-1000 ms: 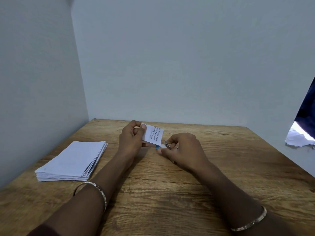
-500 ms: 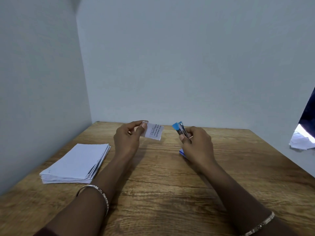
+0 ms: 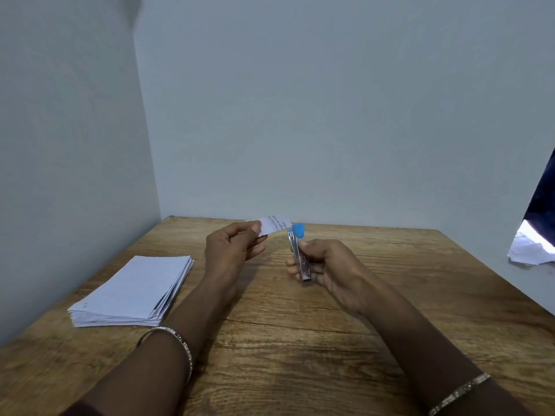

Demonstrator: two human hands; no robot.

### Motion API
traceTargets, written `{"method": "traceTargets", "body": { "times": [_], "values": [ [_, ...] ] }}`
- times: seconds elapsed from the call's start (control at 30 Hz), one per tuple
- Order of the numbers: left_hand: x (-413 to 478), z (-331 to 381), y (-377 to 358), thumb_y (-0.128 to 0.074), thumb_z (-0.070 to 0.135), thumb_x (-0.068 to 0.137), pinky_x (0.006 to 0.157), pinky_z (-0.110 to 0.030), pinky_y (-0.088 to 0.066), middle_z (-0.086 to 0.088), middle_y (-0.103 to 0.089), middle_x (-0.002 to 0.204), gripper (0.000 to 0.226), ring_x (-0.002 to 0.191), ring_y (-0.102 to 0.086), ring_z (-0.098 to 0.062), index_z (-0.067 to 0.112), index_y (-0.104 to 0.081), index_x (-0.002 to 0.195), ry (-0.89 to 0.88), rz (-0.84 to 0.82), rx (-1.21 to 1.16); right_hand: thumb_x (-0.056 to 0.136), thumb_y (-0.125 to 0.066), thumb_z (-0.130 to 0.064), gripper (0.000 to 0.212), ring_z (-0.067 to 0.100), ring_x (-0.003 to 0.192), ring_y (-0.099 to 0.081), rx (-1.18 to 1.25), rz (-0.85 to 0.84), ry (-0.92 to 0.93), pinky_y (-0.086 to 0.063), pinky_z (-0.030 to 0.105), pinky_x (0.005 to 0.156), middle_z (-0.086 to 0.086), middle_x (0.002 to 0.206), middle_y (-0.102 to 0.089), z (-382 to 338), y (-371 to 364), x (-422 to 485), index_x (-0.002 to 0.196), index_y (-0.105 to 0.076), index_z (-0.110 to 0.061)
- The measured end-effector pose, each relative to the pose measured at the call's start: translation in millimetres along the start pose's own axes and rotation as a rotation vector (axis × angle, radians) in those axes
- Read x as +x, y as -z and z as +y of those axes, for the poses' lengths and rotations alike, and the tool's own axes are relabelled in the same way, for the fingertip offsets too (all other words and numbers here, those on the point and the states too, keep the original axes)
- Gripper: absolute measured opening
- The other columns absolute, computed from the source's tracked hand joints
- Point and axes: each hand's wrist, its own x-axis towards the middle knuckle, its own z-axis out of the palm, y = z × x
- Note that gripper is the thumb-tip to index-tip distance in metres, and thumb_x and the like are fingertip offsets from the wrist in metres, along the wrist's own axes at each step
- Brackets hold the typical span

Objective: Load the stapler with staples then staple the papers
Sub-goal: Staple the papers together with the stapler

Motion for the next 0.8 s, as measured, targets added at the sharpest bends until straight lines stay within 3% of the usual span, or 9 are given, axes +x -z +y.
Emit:
{"method": "traceTargets", "body": {
  "times": [0.17, 0.23, 0.33, 0.47, 0.53, 0.8],
  "values": [
    [-1, 2, -3, -0.076, 0.002, 0.085, 0.064, -0.024, -0.061, -0.014, -0.079, 0.083, 0.035, 0.082, -0.078, -0.025, 0.012, -0.061, 0.115, 0.056, -0.006, -0.107, 0.102, -0.055, -0.022, 0.021, 0.021, 0.072, -0.072, 0.006, -0.105, -0.035, -0.058, 0.034, 0.071, 0.013, 0.083, -0.077, 4, -2, 1, 0.105, -0.066, -0.005],
    [-3, 1, -6, -0.075, 0.002, 0.086, 0.065, -0.023, -0.061, -0.014, -0.08, 0.085, 0.035, 0.082, -0.078, -0.023, 0.004, -0.061, 0.118, 0.102, -0.018, -0.143, 0.101, -0.058, -0.023, 0.021, 0.022, 0.071, -0.072, 0.011, -0.113, -0.024, -0.058, 0.034, 0.069, 0.013, 0.081, -0.076, 5, -3, 2, 0.106, -0.066, -0.004],
    [-7, -1, -10, -0.072, 0.005, 0.088, 0.067, -0.026, -0.062, -0.019, -0.079, 0.096, 0.029, 0.085, -0.078, -0.022, -0.012, -0.065, 0.111, 0.194, -0.069, -0.159, 0.1, -0.06, -0.023, 0.022, 0.022, 0.069, -0.071, 0.001, -0.105, 0.001, -0.058, 0.033, 0.066, 0.013, 0.08, -0.076, 8, -3, 4, 0.107, -0.066, -0.003],
    [-10, -2, -15, -0.069, 0.003, 0.09, 0.072, -0.033, -0.064, -0.024, -0.077, 0.1, 0.011, 0.085, -0.078, -0.027, -0.005, -0.067, 0.097, 0.247, -0.068, -0.181, 0.101, -0.058, -0.02, 0.021, 0.02, 0.068, -0.072, -0.029, -0.101, 0.016, -0.057, 0.03, 0.064, 0.014, 0.083, -0.074, 12, 0, 6, 0.109, -0.066, -0.003],
    [-11, 0, -15, -0.069, 0.002, 0.089, 0.072, -0.035, -0.064, -0.023, -0.077, 0.098, 0.014, 0.084, -0.078, -0.027, -0.006, -0.067, 0.1, 0.272, -0.049, -0.194, 0.102, -0.058, -0.019, 0.02, 0.019, 0.068, -0.072, -0.036, -0.109, 0.025, -0.058, 0.029, 0.064, 0.013, 0.083, -0.075, 13, 0, 7, 0.109, -0.067, -0.002],
    [-15, 4, -17, -0.069, -0.006, 0.085, 0.058, -0.025, -0.061, -0.023, -0.078, 0.087, 0.014, 0.07, -0.078, -0.024, -0.011, -0.068, 0.098, 0.334, -0.053, -0.22, 0.099, -0.063, -0.018, 0.016, 0.017, 0.073, -0.072, -0.077, -0.066, 0.119, -0.06, 0.028, 0.072, 0.012, 0.091, -0.075, 20, 0, 10, 0.106, -0.071, -0.007]
  ]
}}
